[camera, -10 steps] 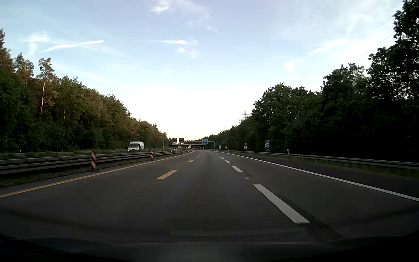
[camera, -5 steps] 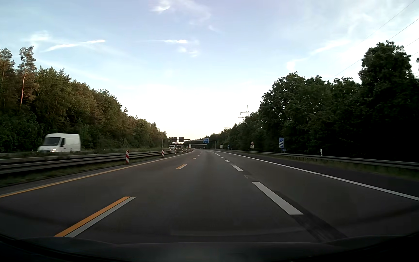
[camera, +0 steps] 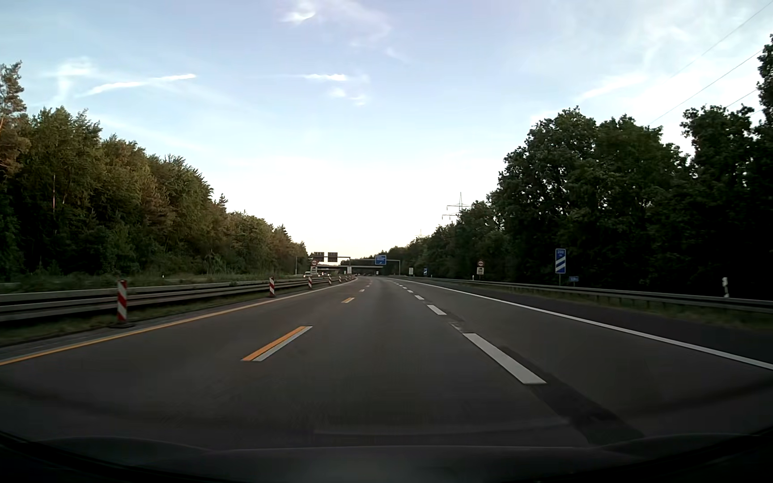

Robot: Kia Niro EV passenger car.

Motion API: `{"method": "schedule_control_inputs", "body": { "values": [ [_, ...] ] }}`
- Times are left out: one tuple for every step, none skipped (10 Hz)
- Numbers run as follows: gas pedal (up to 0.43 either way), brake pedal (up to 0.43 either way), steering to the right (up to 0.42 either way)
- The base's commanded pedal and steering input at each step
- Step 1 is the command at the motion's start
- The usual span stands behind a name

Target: Follow the waypoints while adhering to traffic rules and regulations

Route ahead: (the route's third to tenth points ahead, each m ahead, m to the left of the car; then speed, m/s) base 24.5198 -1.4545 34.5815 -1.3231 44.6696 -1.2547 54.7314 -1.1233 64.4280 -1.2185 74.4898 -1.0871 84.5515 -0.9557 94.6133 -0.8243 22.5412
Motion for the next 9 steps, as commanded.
{"method": "schedule_control_inputs", "body": {
  "values": [
    [0.087, 0.0, -0.001],
    [0.087, 0.0, -0.001],
    [0.087, 0.0, -0.001],
    [0.087, 0.0, -0.001],
    [0.087, 0.0, -0.001],
    [0.087, 0.0, -0.001],
    [0.087, 0.0, -0.001],
    [0.087, 0.0, -0.001],
    [0.079, 0.0, -0.001]
  ]
}}
